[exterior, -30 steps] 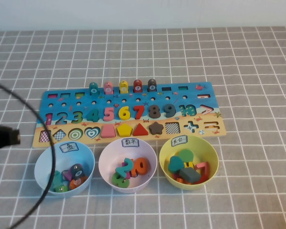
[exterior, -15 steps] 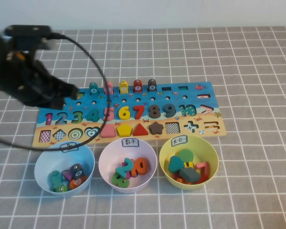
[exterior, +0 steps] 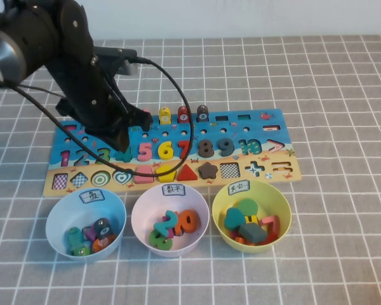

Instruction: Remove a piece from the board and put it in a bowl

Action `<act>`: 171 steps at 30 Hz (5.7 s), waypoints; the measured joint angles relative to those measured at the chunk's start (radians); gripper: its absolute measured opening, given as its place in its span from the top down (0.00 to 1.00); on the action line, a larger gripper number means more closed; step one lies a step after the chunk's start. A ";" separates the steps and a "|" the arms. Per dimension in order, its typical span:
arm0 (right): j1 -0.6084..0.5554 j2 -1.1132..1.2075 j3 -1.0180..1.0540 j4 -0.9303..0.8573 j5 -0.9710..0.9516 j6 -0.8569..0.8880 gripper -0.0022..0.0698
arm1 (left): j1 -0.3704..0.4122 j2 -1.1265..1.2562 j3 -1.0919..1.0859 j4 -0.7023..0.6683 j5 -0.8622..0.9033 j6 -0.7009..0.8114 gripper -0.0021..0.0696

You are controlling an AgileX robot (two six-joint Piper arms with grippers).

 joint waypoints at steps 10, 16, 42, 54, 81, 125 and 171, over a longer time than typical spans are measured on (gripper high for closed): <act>0.000 0.000 0.000 0.000 0.000 0.000 0.99 | 0.000 0.103 -0.041 0.014 0.014 -0.001 0.42; 0.000 0.000 0.000 0.000 0.000 0.000 0.99 | 0.000 0.134 -0.120 0.057 0.002 -0.128 0.34; 0.000 -0.002 0.000 0.000 0.000 0.000 0.99 | 0.028 0.273 -0.220 0.108 0.031 -0.150 0.43; 0.000 -0.002 0.000 0.000 0.000 0.000 0.99 | 0.028 0.292 -0.220 0.108 -0.003 -0.156 0.44; 0.000 -0.002 0.000 0.000 0.000 0.000 0.99 | 0.028 0.323 -0.222 0.094 -0.034 -0.195 0.45; 0.000 -0.005 0.000 0.000 0.000 0.000 0.99 | 0.022 0.181 -0.209 0.116 0.019 -0.178 0.64; 0.000 -0.006 0.000 0.000 0.000 0.000 0.99 | -0.390 -0.663 1.266 -0.015 -1.230 0.161 0.64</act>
